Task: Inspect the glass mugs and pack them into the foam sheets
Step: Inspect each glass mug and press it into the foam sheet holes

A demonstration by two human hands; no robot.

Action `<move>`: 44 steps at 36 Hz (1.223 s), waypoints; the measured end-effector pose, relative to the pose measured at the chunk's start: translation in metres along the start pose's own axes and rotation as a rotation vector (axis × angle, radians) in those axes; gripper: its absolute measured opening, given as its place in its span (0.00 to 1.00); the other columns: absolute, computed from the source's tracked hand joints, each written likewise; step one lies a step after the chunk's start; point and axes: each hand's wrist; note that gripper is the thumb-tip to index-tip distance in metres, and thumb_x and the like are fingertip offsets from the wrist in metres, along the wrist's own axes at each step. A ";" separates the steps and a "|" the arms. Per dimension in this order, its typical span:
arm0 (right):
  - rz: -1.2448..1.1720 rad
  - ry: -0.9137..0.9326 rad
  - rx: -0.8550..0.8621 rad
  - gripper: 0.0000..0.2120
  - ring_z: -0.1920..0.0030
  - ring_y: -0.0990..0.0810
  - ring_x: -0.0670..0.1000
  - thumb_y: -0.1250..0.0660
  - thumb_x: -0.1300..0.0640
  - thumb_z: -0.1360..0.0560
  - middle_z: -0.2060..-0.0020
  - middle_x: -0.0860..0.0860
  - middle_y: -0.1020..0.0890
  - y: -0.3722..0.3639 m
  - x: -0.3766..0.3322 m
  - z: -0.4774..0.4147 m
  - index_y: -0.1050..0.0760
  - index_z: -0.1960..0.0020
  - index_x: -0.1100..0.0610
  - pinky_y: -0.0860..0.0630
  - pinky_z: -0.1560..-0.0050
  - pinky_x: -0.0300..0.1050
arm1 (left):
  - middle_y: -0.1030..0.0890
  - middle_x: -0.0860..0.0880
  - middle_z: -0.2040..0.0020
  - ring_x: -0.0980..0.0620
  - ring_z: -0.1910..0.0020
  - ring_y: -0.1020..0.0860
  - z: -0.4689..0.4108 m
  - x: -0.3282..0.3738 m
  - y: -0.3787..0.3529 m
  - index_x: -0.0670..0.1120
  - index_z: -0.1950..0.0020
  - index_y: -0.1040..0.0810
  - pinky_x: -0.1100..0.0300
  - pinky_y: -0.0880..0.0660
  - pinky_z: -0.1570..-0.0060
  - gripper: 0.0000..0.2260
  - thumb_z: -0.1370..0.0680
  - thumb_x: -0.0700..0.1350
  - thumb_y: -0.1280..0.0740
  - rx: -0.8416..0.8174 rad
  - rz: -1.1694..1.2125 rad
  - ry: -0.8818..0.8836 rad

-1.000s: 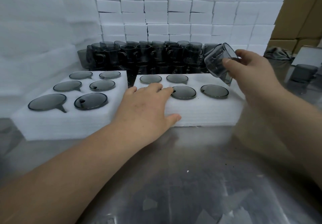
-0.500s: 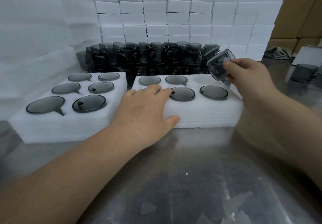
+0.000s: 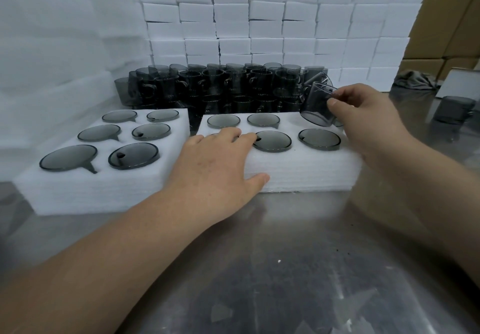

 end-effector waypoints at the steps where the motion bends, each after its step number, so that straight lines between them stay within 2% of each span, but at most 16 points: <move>1: 0.005 0.002 -0.012 0.09 0.71 0.29 0.37 0.35 0.57 0.25 0.66 0.42 0.24 0.000 0.000 0.000 0.26 0.62 0.46 0.36 0.73 0.26 | 0.38 0.56 0.28 0.53 0.34 0.33 0.000 0.000 0.000 0.56 0.28 0.41 0.56 0.43 0.35 0.31 0.29 0.65 0.46 -0.001 0.000 0.001; 4: 0.027 0.024 -0.052 0.11 0.68 0.30 0.41 0.37 0.59 0.24 0.66 0.45 0.24 -0.001 0.000 0.000 0.26 0.63 0.46 0.33 0.68 0.30 | 0.38 0.56 0.28 0.53 0.34 0.34 0.000 0.000 0.000 0.56 0.27 0.41 0.56 0.44 0.35 0.32 0.30 0.65 0.47 -0.006 0.001 0.003; 9: 0.059 0.040 -0.141 0.12 0.74 0.33 0.39 0.39 0.59 0.23 0.69 0.45 0.28 -0.003 0.000 0.000 0.27 0.63 0.47 0.36 0.75 0.29 | 0.37 0.56 0.28 0.53 0.35 0.33 0.001 0.001 0.001 0.55 0.28 0.41 0.56 0.43 0.35 0.32 0.31 0.65 0.48 -0.006 0.009 0.000; 14: 0.074 0.074 -0.200 0.12 0.76 0.34 0.39 0.39 0.60 0.23 0.72 0.42 0.28 -0.004 0.000 0.001 0.28 0.62 0.47 0.38 0.76 0.29 | 0.37 0.56 0.29 0.53 0.35 0.33 0.001 0.001 0.002 0.55 0.27 0.41 0.57 0.43 0.36 0.34 0.32 0.65 0.50 -0.006 0.006 0.000; 16: 0.111 0.145 -0.231 0.11 0.68 0.29 0.42 0.39 0.61 0.23 0.65 0.45 0.25 -0.004 -0.003 0.004 0.28 0.60 0.48 0.37 0.71 0.24 | 0.36 0.56 0.29 0.53 0.35 0.33 0.002 0.001 0.003 0.55 0.28 0.40 0.57 0.43 0.36 0.34 0.32 0.65 0.50 -0.005 0.002 -0.001; 17: 0.146 0.186 -0.244 0.10 0.60 0.27 0.40 0.39 0.62 0.23 0.59 0.46 0.24 -0.004 -0.005 0.005 0.28 0.59 0.50 0.38 0.67 0.19 | 0.36 0.56 0.29 0.53 0.36 0.33 0.002 0.001 0.002 0.55 0.28 0.40 0.57 0.43 0.36 0.33 0.32 0.65 0.50 -0.004 0.002 -0.001; 19: 0.202 0.234 -0.250 0.09 0.52 0.29 0.39 0.39 0.63 0.23 0.53 0.46 0.25 -0.004 -0.008 0.004 0.27 0.58 0.50 0.40 0.61 0.16 | 0.36 0.56 0.29 0.53 0.35 0.33 0.002 0.001 0.002 0.55 0.28 0.40 0.57 0.43 0.36 0.32 0.31 0.65 0.48 -0.003 0.001 -0.002; 22: 0.214 0.203 -0.254 0.13 0.66 0.28 0.36 0.38 0.60 0.23 0.66 0.35 0.24 -0.003 -0.006 0.002 0.28 0.62 0.44 0.37 0.69 0.22 | 0.36 0.56 0.29 0.53 0.35 0.33 0.001 0.001 0.002 0.55 0.28 0.40 0.57 0.42 0.36 0.32 0.30 0.64 0.48 -0.005 0.001 -0.002; 24: 0.187 0.178 -0.240 0.14 0.71 0.28 0.38 0.37 0.59 0.23 0.67 0.37 0.22 -0.003 -0.004 0.001 0.27 0.63 0.42 0.35 0.73 0.27 | 0.37 0.56 0.29 0.53 0.35 0.33 0.002 0.002 0.002 0.55 0.28 0.40 0.57 0.43 0.37 0.31 0.30 0.64 0.47 -0.008 0.004 -0.001; 25: 0.165 0.177 -0.226 0.14 0.67 0.25 0.42 0.36 0.59 0.24 0.61 0.40 0.22 -0.002 -0.004 0.001 0.26 0.63 0.42 0.31 0.69 0.30 | 0.37 0.56 0.29 0.53 0.35 0.33 0.002 0.002 0.002 0.55 0.28 0.40 0.57 0.43 0.37 0.31 0.30 0.64 0.47 -0.008 0.006 -0.002; 27: 0.123 0.169 -0.206 0.15 0.53 0.22 0.45 0.35 0.60 0.25 0.52 0.41 0.22 -0.002 -0.005 0.002 0.25 0.63 0.41 0.28 0.52 0.37 | 0.37 0.56 0.29 0.53 0.35 0.33 0.002 0.002 0.002 0.55 0.28 0.40 0.57 0.43 0.37 0.31 0.29 0.64 0.47 -0.009 0.011 -0.002; 29: 0.107 0.151 -0.211 0.14 0.38 0.26 0.43 0.34 0.60 0.25 0.40 0.43 0.23 -0.003 -0.005 0.001 0.23 0.61 0.41 0.30 0.40 0.39 | 0.37 0.56 0.29 0.53 0.35 0.33 0.002 0.002 0.003 0.55 0.28 0.41 0.57 0.44 0.36 0.31 0.29 0.64 0.47 -0.010 0.010 -0.001; 30: 0.099 0.139 -0.211 0.14 0.34 0.30 0.41 0.33 0.61 0.26 0.34 0.46 0.26 -0.004 -0.004 0.000 0.23 0.60 0.41 0.32 0.38 0.37 | 0.37 0.56 0.29 0.52 0.36 0.33 0.002 0.002 0.003 0.55 0.27 0.41 0.57 0.44 0.36 0.31 0.29 0.64 0.47 -0.011 0.006 -0.001; 34: 0.083 0.111 -0.172 0.14 0.36 0.32 0.35 0.32 0.61 0.27 0.33 0.48 0.28 -0.004 -0.001 -0.002 0.23 0.61 0.41 0.35 0.48 0.21 | 0.37 0.56 0.29 0.52 0.35 0.33 0.002 0.003 0.003 0.55 0.27 0.41 0.56 0.43 0.36 0.32 0.30 0.64 0.48 -0.019 0.001 0.002; 38: 0.156 0.110 -0.208 0.15 0.36 0.33 0.36 0.32 0.60 0.26 0.34 0.47 0.27 -0.005 0.001 -0.003 0.24 0.61 0.40 0.38 0.59 0.15 | 0.38 0.56 0.28 0.52 0.35 0.33 0.002 0.003 0.004 0.55 0.27 0.42 0.57 0.44 0.36 0.31 0.29 0.64 0.48 -0.020 0.003 0.003; 44: 0.241 0.116 -0.227 0.12 0.41 0.30 0.35 0.33 0.59 0.26 0.33 0.47 0.28 -0.004 0.001 -0.006 0.23 0.53 0.41 0.39 0.61 0.15 | 0.38 0.56 0.28 0.53 0.35 0.34 0.001 0.002 0.003 0.55 0.27 0.42 0.57 0.44 0.36 0.31 0.29 0.64 0.47 -0.018 0.002 0.003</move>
Point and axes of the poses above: each hand's wrist, its own z-axis away from the middle knuckle, its own y-axis out of the back of the hand, x = y × z
